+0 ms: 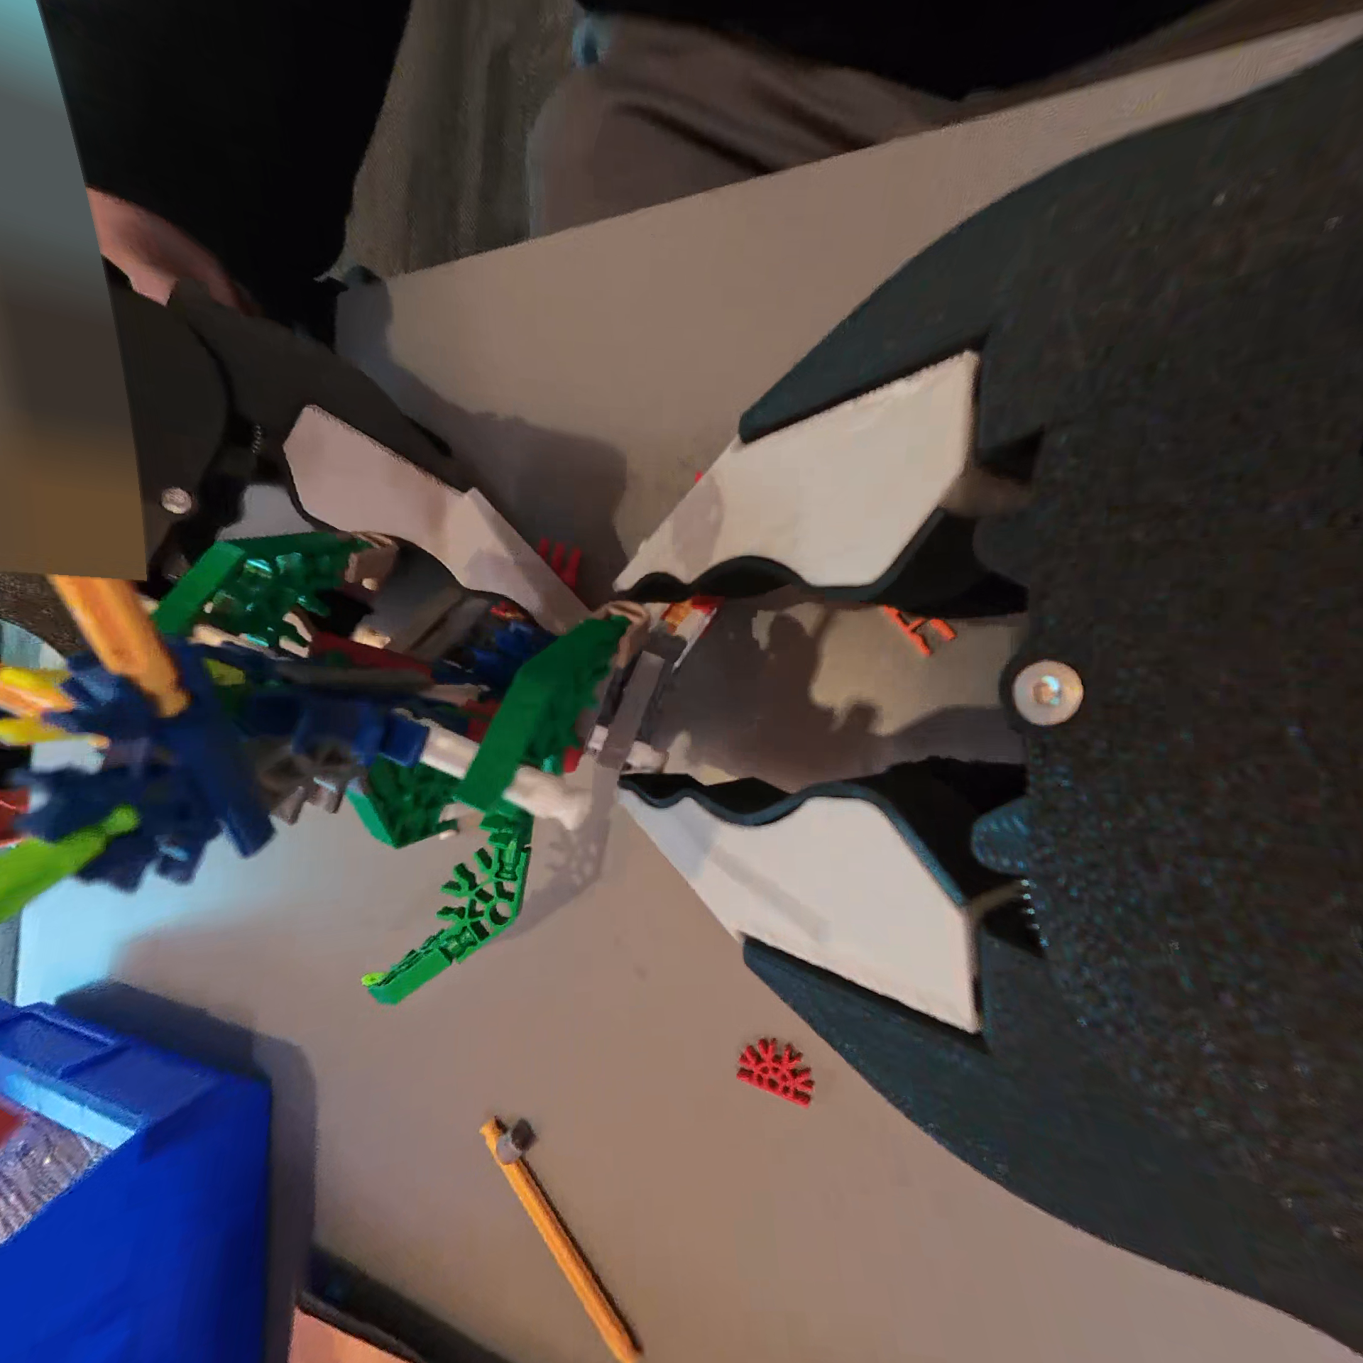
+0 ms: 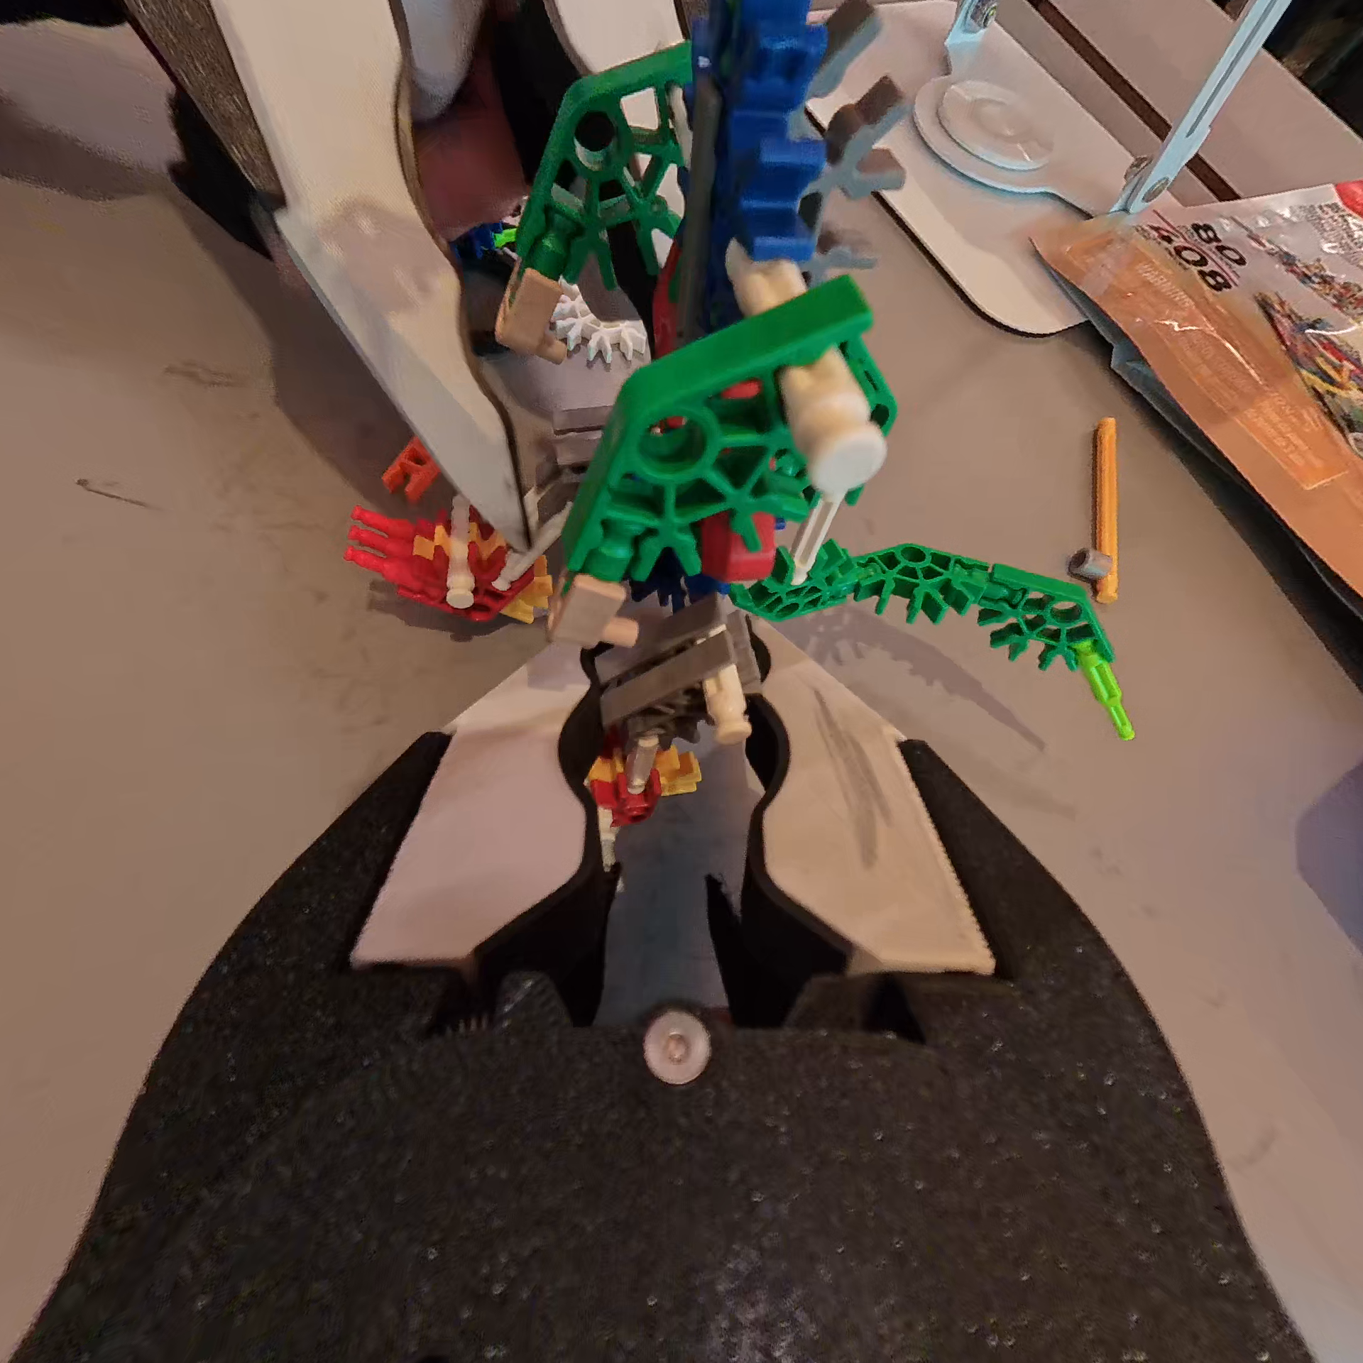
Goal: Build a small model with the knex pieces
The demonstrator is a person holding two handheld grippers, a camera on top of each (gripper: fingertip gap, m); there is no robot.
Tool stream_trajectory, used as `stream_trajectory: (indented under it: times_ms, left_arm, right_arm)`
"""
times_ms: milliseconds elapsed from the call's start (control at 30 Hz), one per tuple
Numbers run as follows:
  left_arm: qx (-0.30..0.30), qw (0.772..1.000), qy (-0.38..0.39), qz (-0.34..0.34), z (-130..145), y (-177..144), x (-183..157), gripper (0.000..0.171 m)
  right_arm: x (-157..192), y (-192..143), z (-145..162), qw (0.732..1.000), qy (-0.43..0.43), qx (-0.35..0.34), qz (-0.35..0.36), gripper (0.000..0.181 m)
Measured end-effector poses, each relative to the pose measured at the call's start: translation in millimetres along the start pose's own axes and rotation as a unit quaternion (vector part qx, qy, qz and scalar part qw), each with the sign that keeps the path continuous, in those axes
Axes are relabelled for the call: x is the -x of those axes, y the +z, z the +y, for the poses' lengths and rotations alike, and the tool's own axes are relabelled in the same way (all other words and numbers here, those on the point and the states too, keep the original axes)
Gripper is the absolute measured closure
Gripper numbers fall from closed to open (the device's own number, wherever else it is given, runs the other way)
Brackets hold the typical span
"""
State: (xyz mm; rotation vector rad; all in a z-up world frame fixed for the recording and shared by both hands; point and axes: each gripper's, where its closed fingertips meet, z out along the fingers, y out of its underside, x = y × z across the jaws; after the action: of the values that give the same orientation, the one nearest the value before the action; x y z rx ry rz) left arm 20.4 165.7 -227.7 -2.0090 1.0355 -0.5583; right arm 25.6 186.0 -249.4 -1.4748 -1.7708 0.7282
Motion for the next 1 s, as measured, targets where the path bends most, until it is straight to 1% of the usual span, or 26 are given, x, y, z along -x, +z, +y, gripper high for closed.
stream_trajectory:
  times_ms: [133, 233, 367, 433, 533, 567, 667, 767, 900, 1000]
  left_arm:
    - [0.001, 0.999, 0.030, -0.021, -2, 8, 4, 0.131]
    - [-0.004, 0.998, 0.054, -0.037, -4, 8, 3, 0.132]
    - [0.007, 0.994, 0.093, -0.064, -6, 8, 3, 0.132]
    - [0.007, 0.989, 0.120, -0.083, -8, 9, 4, 0.132]
    - [0.002, 0.985, 0.140, -0.095, -10, 10, 5, 0.132]
    - [-0.001, 0.984, 0.146, -0.101, -10, 10, 6, 0.132]
    - [-0.010, 0.975, 0.181, -0.126, -12, 10, 7, 0.132]
    - [-0.021, 0.966, 0.210, -0.151, -14, 12, 7, 0.132]
    - [-0.033, 0.960, 0.223, -0.163, -14, 13, 7, 0.132]
    - [-0.043, 0.957, 0.233, -0.167, -15, 14, 6, 0.133]
  right_arm:
    - [-1, 0, 1, 1.000, 0.011, 0.003, -0.008, 0.148]
    - [2, -1, 4, 0.999, 0.029, 0.010, -0.032, 0.147]
    - [7, -2, 9, 0.996, 0.054, 0.026, -0.061, 0.146]
    - [10, -3, 13, 0.995, 0.057, 0.036, -0.069, 0.138]
    - [7, -11, 9, 0.996, 0.068, 0.021, -0.060, 0.136]
    - [4, -15, 7, 0.996, 0.068, 0.015, -0.052, 0.137]
    - [3, -21, 10, 0.996, 0.071, 0.019, -0.042, 0.151]
    - [7, -20, 17, 0.995, 0.080, 0.031, -0.054, 0.159]
    - [8, -19, 20, 0.994, 0.086, 0.042, -0.060, 0.155]
    - [6, -32, 19, 0.993, 0.095, 0.035, -0.059, 0.141]
